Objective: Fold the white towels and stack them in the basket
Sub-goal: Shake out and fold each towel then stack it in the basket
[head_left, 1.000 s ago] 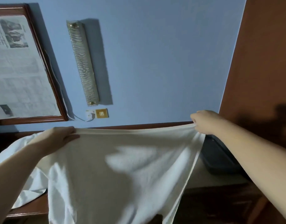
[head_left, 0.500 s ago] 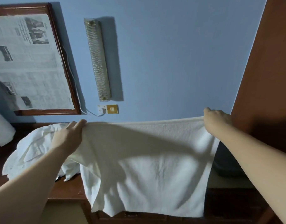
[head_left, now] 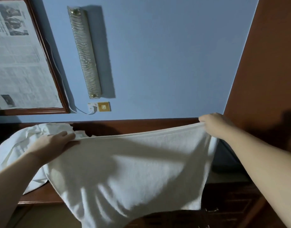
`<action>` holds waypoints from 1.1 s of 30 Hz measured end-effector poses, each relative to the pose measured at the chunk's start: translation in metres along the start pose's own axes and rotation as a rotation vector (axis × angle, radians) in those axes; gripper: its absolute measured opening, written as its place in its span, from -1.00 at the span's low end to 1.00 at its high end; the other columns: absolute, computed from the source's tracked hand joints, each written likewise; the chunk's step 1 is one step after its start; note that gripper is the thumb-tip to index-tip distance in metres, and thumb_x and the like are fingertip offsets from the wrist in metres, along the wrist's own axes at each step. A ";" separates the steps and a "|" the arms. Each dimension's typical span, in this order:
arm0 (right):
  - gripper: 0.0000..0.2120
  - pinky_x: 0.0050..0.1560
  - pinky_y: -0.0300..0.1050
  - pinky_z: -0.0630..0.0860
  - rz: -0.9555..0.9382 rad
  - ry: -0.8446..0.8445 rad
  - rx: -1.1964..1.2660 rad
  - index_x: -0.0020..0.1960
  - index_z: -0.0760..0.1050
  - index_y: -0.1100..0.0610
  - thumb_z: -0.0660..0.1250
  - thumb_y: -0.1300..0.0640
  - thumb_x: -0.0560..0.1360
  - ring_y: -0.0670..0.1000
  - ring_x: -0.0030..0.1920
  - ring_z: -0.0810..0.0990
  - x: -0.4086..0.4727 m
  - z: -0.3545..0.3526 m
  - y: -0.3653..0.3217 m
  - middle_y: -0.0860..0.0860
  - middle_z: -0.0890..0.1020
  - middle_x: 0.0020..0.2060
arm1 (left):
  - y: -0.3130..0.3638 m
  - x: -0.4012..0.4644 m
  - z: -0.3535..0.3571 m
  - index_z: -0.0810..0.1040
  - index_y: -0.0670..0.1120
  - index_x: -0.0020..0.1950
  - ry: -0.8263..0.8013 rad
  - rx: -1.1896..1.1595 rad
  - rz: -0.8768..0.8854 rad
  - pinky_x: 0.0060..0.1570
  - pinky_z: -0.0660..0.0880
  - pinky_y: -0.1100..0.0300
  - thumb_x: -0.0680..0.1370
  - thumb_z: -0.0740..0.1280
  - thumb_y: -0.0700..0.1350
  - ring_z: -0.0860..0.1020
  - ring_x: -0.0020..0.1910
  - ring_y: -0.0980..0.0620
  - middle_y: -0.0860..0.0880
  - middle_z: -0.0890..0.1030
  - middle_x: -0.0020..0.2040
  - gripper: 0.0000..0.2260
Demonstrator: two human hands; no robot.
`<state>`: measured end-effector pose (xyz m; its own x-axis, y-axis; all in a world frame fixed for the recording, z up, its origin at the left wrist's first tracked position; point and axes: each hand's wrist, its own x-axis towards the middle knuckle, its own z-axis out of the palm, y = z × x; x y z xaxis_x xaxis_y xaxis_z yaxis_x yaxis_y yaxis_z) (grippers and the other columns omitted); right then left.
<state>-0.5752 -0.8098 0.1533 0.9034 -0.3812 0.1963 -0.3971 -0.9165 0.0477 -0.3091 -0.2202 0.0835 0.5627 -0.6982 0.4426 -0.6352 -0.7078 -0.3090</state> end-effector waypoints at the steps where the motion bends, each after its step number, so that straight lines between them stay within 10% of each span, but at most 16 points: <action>1: -0.76 -0.34 -0.04 0.19 -0.021 -0.003 -0.001 -0.22 0.28 0.08 0.07 0.41 0.30 0.09 -0.30 0.40 -0.001 0.001 0.001 0.04 0.44 -0.28 | -0.003 0.001 0.005 0.50 0.15 0.02 -0.019 -0.034 -0.011 -0.30 0.53 0.00 0.63 0.04 0.39 0.49 -0.35 -0.10 0.10 0.30 -0.14 -0.60; 9: -0.63 -0.09 0.06 0.42 -0.181 -0.171 -0.031 -0.04 0.27 -0.06 -0.04 0.30 0.28 0.04 -0.05 0.41 0.004 0.012 0.008 -0.12 0.35 -0.11 | 0.027 0.009 -0.014 0.65 0.02 0.10 0.082 -0.048 0.025 -0.54 0.52 0.13 0.54 0.43 -0.11 0.63 -0.48 -0.10 -0.03 0.68 -0.25 -0.85; 12: -0.52 0.12 0.02 0.36 -0.243 -0.297 -0.133 0.20 0.26 -0.20 0.08 0.26 0.40 0.05 0.17 0.38 0.013 0.025 0.006 -0.16 0.38 -0.01 | 0.022 0.019 0.014 0.60 0.02 0.28 -0.089 -0.026 0.031 -0.50 0.58 0.13 0.40 0.50 -0.35 0.63 -0.44 -0.11 -0.05 0.64 -0.20 -0.50; 17: -0.58 0.33 0.06 0.30 -0.259 -0.271 -0.214 0.39 0.18 -0.36 -0.09 -0.45 0.61 0.01 0.27 0.39 0.021 0.049 0.001 -0.14 0.44 0.08 | 0.040 0.035 0.025 0.54 -0.01 0.34 -0.225 0.152 -0.093 -0.39 0.52 0.10 0.48 0.30 -0.24 0.66 -0.32 -0.17 -0.08 0.59 -0.04 -0.57; 24: -0.55 -0.03 -0.05 0.27 -0.238 -0.083 -0.334 0.18 0.38 -0.08 -0.19 -0.26 0.68 0.01 -0.01 0.32 0.031 0.074 -0.001 -0.08 0.36 -0.08 | 0.090 0.057 0.028 0.31 -0.07 0.46 -0.333 0.084 -0.358 -0.20 0.49 -0.03 0.62 0.12 -0.16 0.68 -0.01 -0.27 -0.15 0.52 0.14 -0.61; 28: -0.40 -0.10 0.02 0.54 -0.213 -0.013 -0.283 -0.03 0.17 -0.11 -0.54 -0.38 0.53 0.02 -0.17 0.50 0.022 0.080 0.009 -0.12 0.39 -0.27 | 0.094 0.048 0.040 0.35 0.03 0.42 -0.272 0.002 -0.398 -0.28 0.46 -0.02 0.63 0.11 -0.16 0.66 -0.12 -0.29 -0.15 0.57 0.04 -0.64; 33: -0.47 -0.07 0.07 0.53 -0.162 -0.148 -0.203 -0.09 0.16 -0.10 -0.35 -0.47 0.47 0.06 -0.10 0.57 0.008 0.095 0.030 -0.09 0.45 -0.22 | 0.067 0.011 0.057 0.47 0.07 0.01 -0.201 -0.058 -0.135 -0.47 0.55 0.04 0.60 0.26 0.07 0.61 -0.42 -0.16 0.05 0.60 -0.33 -0.90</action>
<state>-0.5646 -0.8521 0.0631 0.9655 -0.2589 0.0259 -0.2564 -0.9297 0.2645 -0.3151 -0.2817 0.0194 0.7347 -0.6095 0.2979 -0.5736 -0.7926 -0.2070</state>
